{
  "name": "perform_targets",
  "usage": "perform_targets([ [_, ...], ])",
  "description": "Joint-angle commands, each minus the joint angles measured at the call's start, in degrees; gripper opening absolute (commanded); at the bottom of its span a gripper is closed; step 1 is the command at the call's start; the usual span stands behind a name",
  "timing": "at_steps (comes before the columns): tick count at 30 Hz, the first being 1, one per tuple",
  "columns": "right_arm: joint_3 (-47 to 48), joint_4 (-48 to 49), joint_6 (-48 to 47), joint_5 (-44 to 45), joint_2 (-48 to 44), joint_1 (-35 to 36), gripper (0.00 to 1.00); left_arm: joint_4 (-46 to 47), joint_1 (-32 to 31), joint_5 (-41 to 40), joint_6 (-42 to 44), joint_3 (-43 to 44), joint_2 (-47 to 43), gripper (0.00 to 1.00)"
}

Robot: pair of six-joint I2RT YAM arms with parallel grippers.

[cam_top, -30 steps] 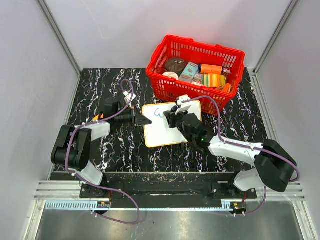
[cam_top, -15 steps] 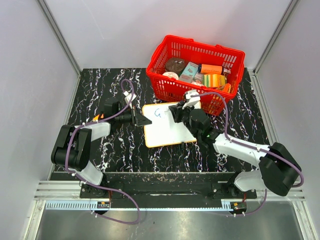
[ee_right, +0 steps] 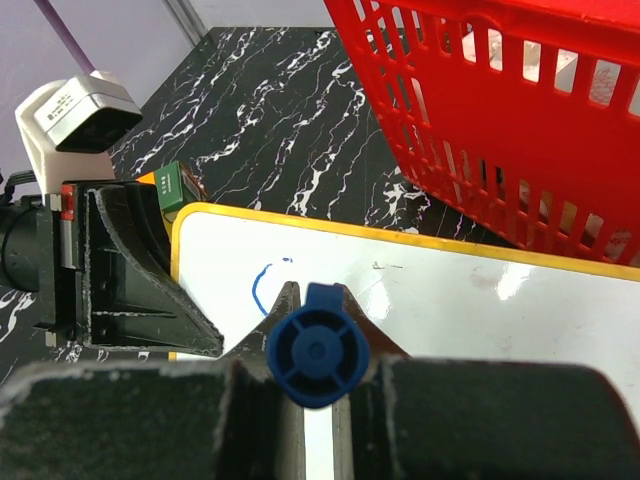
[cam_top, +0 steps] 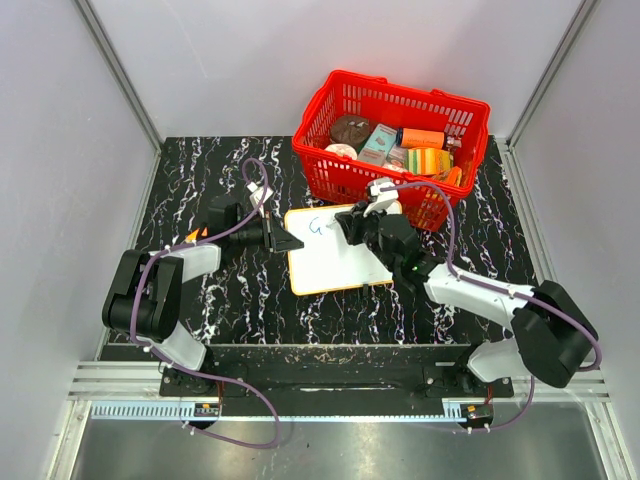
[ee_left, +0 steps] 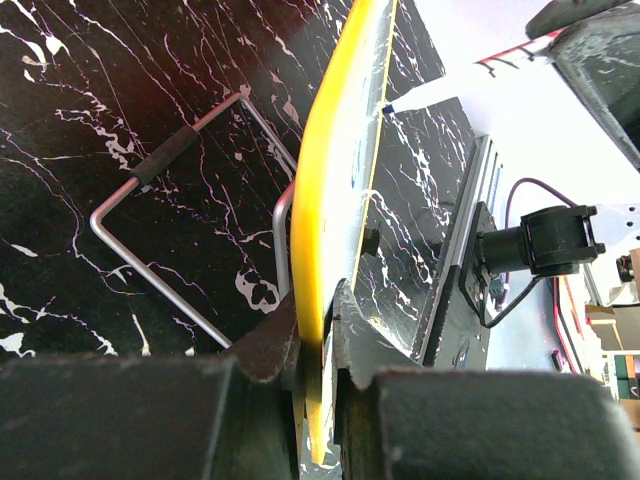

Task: Write a sentence on the whiteboard
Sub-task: Write on the whiteboard at the whiteboard stand.

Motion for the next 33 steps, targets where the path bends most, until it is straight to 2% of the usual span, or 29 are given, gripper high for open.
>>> perform_targets([
  [1, 2.39, 1.14, 1.0, -0.47, 0.99, -0.02, 0.0, -4.29, -0.42, -8.67, 8.8, -0.17, 2.32, 0.0],
  [13, 2.39, 1.4, 0.82, 1.2, 2.22, -0.11, 0.0, -4.46, -0.69, -8.5, 8.97, 0.0, 2.41, 0.0],
  [33, 1.95, -1.85, 1.09, -2.93, 2.58, -0.02, 0.0, -4.9, -0.86, -8.67, 9.15, 0.27, 2.58, 0.0],
])
